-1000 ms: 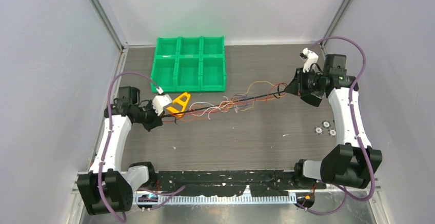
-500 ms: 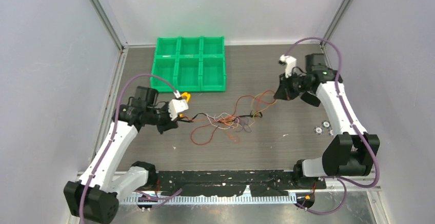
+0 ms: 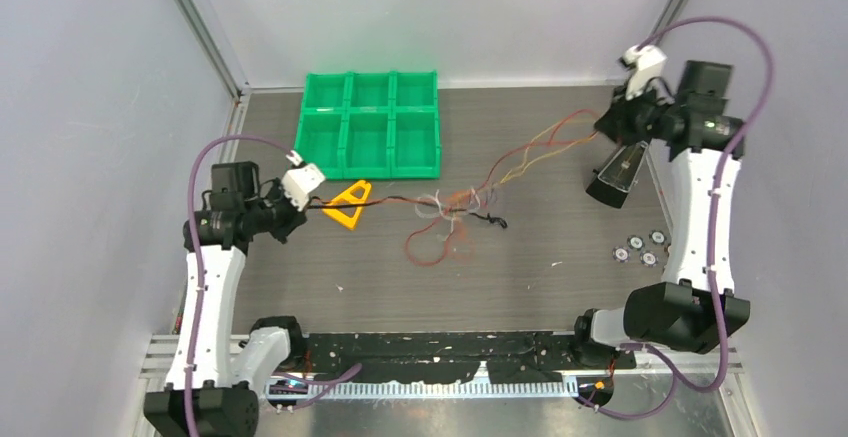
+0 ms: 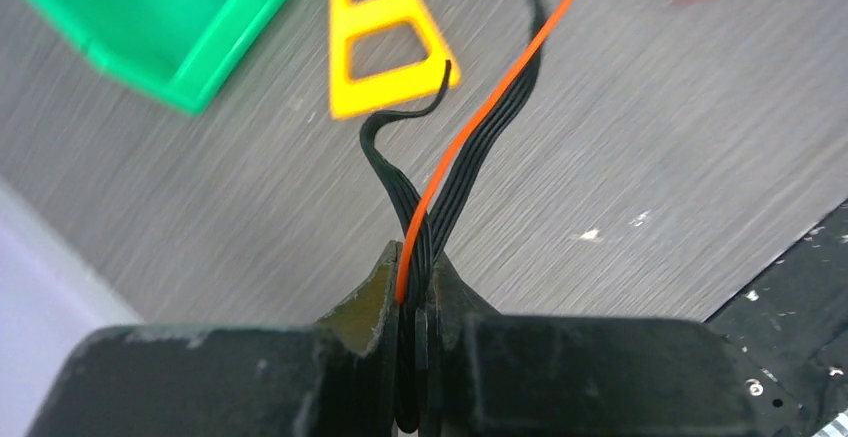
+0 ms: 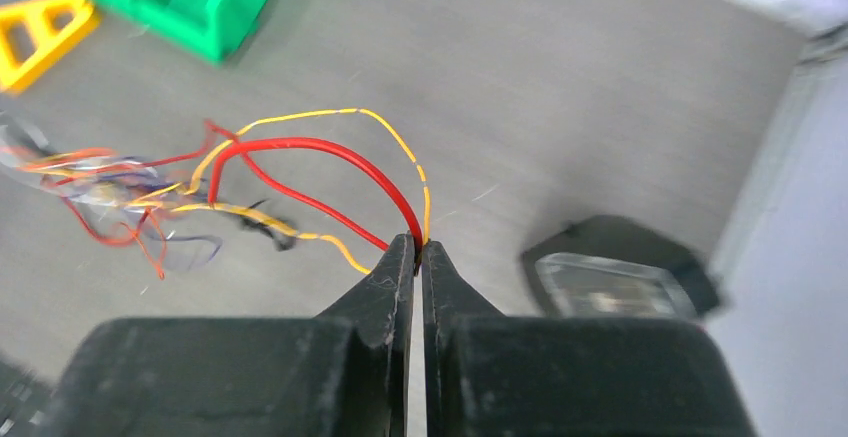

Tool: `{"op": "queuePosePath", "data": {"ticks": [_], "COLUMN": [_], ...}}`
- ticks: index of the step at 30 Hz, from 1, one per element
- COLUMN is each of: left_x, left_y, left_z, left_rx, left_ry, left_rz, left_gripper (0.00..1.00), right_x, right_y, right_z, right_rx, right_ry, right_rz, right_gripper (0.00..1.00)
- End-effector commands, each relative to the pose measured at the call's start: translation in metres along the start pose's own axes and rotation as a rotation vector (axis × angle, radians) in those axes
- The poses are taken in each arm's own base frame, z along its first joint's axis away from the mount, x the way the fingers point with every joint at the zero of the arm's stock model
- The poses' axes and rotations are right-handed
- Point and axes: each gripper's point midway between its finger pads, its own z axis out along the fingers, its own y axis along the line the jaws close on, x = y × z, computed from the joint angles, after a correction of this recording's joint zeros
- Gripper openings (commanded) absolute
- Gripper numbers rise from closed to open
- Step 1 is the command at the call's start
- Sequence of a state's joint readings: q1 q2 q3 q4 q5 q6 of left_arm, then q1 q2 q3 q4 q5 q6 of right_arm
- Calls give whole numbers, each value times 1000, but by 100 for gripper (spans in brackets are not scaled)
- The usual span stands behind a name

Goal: Untangle the cables

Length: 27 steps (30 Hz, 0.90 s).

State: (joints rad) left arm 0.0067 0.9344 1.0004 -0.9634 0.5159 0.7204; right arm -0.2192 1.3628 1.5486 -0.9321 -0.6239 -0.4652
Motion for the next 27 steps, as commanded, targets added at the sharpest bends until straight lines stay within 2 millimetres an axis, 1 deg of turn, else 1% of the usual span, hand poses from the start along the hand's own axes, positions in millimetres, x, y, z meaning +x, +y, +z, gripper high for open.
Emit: {"op": "queuePosePath", "data": {"ticks": [1, 2, 3, 4, 5, 7, 8, 9, 10, 11, 14, 18, 21, 22, 23, 24, 26, 27], "left_x": [44, 56, 67, 79, 89, 112, 122, 131, 140, 149, 167, 179, 196, 196, 192, 183, 155, 138], "left_y": [24, 30, 33, 36, 41, 48, 52, 53, 57, 60, 68, 70, 74, 75, 73, 70, 59, 52], "left_z": [-19, -20, -20, -21, -21, -22, -23, -24, -25, -26, -30, -31, -31, -31, -30, -29, -27, -26], "left_rx": [-110, -131, -137, -145, -154, -170, -178, -173, -178, -183, -188, -188, -204, -205, -197, -182, -149, -132], "left_ry": [119, 146, 173, 201, 227, 279, 299, 318, 336, 354, 388, 424, 477, 473, 453, 414, 307, 264], "left_rz": [5, 0, 0, -4, -1, -20, -24, -26, -32, -36, -42, -24, 19, 22, 15, 2, -33, -49], "left_gripper": [0, 0, 0, 0, 0, 0, 0, 0, 0, 0, 0, 0, 0, 0, 0, 0, 0, 0], "right_x": [-55, -63, -68, -77, -81, -98, -102, -109, -111, -117, -122, -124, -127, -126, -123, -121, -113, -106], "right_y": [-22, -26, -27, -27, -29, -29, -31, -32, -35, -37, -43, -47, -52, -51, -47, -45, -36, -31], "right_z": [-48, -58, -59, -67, -69, -82, -83, -90, -92, -98, -104, -107, -110, -109, -107, -104, -94, -88], "right_rx": [105, 125, 119, 127, 130, 145, 148, 162, 170, 188, 205, 224, 241, 236, 214, 197, 147, 119], "right_ry": [-158, -180, -192, -218, -228, -271, -279, -298, -302, -315, -328, -332, -344, -343, -338, -336, -322, -304], "right_rz": [-55, -58, -48, -56, -39, -49, -48, -52, -47, -55, -48, -44, -40, -35, -28, -20, -6, 3], "right_gripper": [5, 5, 5, 6, 5, 5, 5, 5, 5, 6, 5, 5, 5, 5, 5, 5, 5, 5]}}
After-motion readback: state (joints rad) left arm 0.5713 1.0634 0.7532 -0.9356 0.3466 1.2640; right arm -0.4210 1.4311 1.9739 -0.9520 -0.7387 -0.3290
